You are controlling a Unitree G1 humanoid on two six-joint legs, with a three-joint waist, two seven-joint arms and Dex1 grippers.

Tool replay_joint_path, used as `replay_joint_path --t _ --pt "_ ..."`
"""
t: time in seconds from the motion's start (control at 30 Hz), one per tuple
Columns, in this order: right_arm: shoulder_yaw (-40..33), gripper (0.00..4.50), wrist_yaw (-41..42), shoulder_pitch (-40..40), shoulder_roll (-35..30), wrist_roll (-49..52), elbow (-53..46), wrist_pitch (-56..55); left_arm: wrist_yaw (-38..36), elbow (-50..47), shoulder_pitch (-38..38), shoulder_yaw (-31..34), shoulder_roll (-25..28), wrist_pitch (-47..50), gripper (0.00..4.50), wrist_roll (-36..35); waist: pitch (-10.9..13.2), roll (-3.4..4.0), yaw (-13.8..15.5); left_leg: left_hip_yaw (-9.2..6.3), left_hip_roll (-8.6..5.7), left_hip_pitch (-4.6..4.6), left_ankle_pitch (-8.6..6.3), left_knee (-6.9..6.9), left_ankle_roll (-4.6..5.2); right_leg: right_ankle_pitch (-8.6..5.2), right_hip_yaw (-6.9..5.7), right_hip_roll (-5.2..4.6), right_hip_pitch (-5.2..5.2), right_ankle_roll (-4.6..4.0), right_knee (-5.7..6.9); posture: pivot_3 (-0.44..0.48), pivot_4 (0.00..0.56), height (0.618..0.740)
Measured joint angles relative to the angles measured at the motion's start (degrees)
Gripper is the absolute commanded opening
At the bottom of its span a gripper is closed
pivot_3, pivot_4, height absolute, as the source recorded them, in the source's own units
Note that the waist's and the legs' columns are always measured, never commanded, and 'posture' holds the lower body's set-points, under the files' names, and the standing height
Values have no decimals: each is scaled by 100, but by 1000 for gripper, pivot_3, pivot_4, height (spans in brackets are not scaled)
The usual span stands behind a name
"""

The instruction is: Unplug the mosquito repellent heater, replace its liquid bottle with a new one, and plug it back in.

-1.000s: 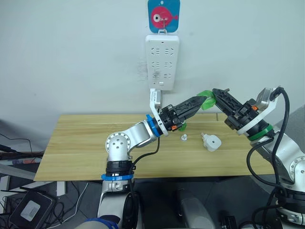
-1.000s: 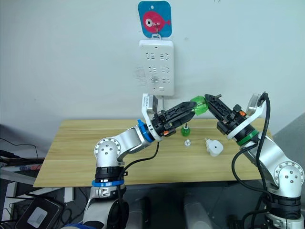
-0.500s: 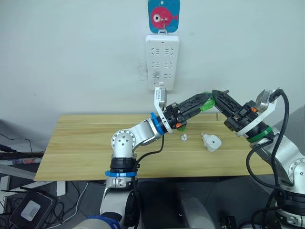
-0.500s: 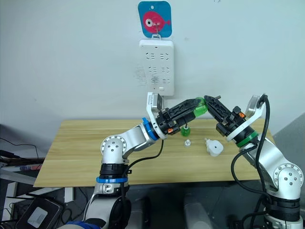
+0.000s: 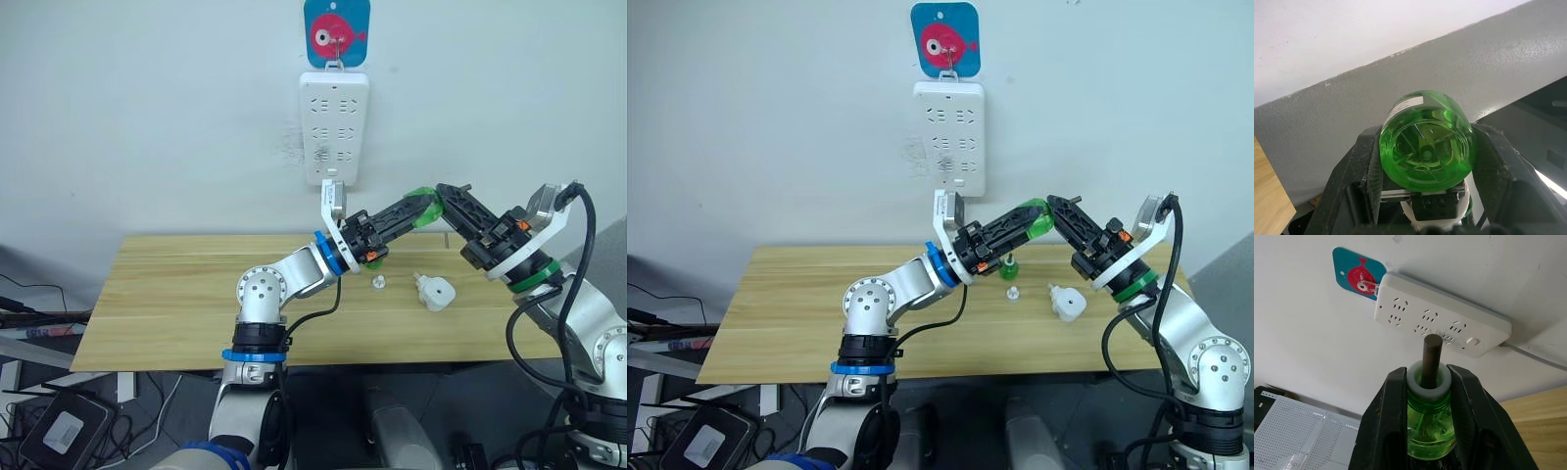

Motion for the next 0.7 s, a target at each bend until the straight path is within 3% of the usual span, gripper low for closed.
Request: replay_joint_path --t 0.17,0.33,0.43,0.5,0.57,0.7 --pt "-4 2540 51 261 -489 -158 -23 151 77 13 28 71 149 32 2230 23 0 0 0 0 0 0 0 -1 0 0 2 0 0 0 0 -172 200 740" --pt "-37 4437 513 699 -1714 -1692 289 570 80 -175 280 270 663 183 2230 0 -1 1 13 4 1 2 0 -1 0 0 3 0 -1 1 -1 -175 210 740" --pt "452 4500 1292 868 -2755 -3341 289 792 -86 -410 429 291 1087 221 2230 43 -3 5 16 7 5 6 0 -2 -1 -1 5 4 -2 2 -3 -172 220 740" --pt "860 4500 1602 813 -3123 -4266 289 889 -309 -606 555 225 1362 209 2230 152 -3 5 12 7 6 10 0 -4 -1 -1 6 4 -1 2 -2 -170 228 740" --pt "1603 4500 2076 543 -3586 -5258 263 943 -691 -886 733 -36 1761 169 2230 430 -3 6 -5 17 7 16 0 -6 -1 -1 17 5 -2 2 -2 -169 237 740" --pt "2715 4500 2967 -144 -3887 -6926 311 877 -1210 -1101 975 -399 2068 -96 2230 975 -1 4 11 17 6 16 0 -7 -1 -2 16 3 -1 3 -8 -164 246 740"
